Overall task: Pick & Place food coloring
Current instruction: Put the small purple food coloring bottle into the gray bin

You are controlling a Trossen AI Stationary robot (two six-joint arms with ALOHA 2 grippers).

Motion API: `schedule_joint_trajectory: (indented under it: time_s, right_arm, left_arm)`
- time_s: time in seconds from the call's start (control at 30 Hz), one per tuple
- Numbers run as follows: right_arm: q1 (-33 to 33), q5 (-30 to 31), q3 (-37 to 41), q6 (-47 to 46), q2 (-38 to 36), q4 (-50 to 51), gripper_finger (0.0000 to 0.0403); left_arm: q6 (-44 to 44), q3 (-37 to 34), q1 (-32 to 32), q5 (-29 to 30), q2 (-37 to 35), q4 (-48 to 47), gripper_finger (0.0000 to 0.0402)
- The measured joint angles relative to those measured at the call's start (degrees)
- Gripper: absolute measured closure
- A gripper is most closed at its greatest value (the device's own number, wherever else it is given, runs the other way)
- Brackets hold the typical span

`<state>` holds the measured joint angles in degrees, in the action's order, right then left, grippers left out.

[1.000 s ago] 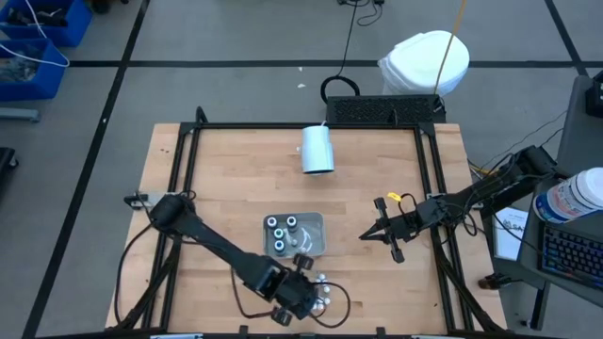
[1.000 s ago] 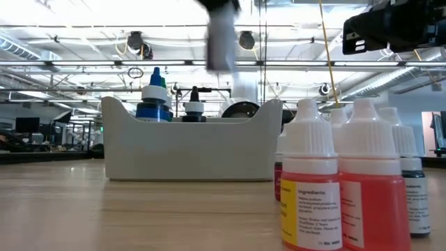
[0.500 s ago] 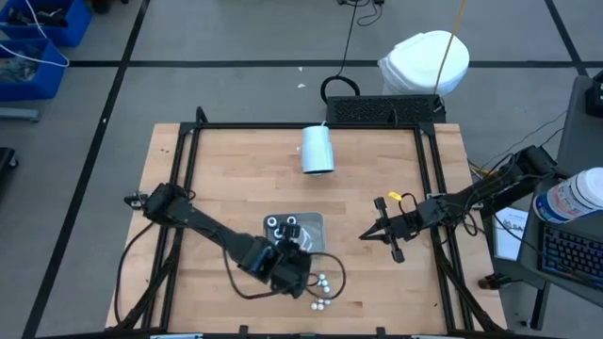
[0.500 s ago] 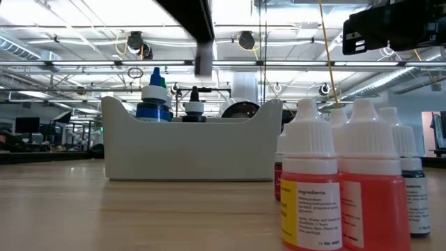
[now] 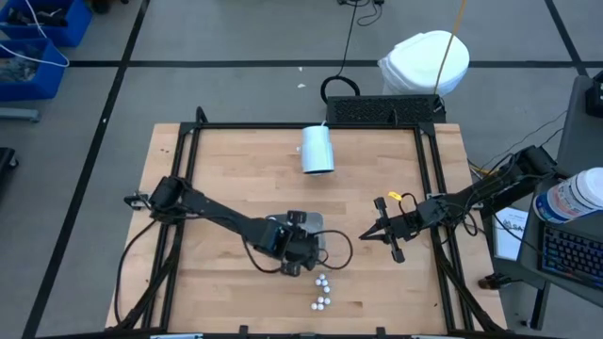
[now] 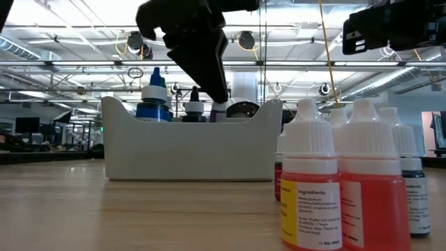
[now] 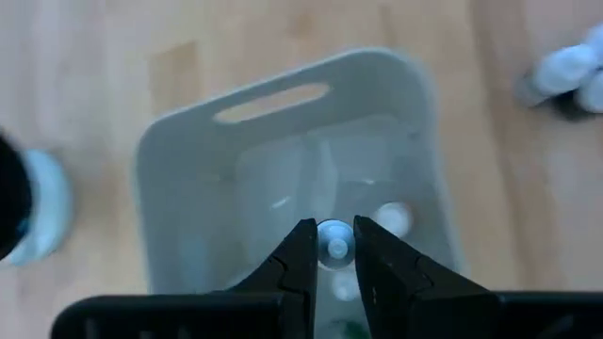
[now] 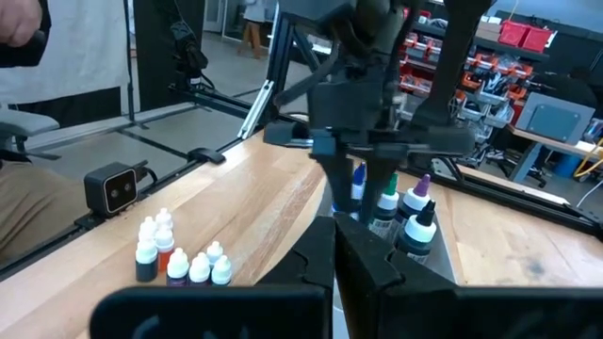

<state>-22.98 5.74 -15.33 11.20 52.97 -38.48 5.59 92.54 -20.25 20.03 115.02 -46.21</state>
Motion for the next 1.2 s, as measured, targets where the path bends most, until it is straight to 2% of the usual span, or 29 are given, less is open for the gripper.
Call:
schedule_joint_trajectory:
  time_s: [0.4, 0.57, 0.77, 1.2]
  right_arm:
    - [0.0, 0.0, 0.0, 0.0, 0.0, 0.1, 0.0403]
    - [0.0, 0.0, 0.0, 0.0, 0.0, 0.1, 0.0403]
    - [0.0, 0.0, 0.0, -0.1, 0.0, -0.1, 0.0403]
    - [0.0, 0.0, 0.0, -1.5, 0.0, -0.3, 0.0403]
  left_arm:
    - [0.5, -0.3, -1.3, -0.4, -0.6, -0.8, 0.0341]
    - [2.8, -0.3, -3.2, -0.4, -3.1, -1.8, 0.0341]
    - [7.5, -0.3, -5.3, 3.5, -3.6, -5.9, 0.0341]
    - [9.6, -6.6, -5.3, 2.7, -2.9, 1.4, 0.0341]
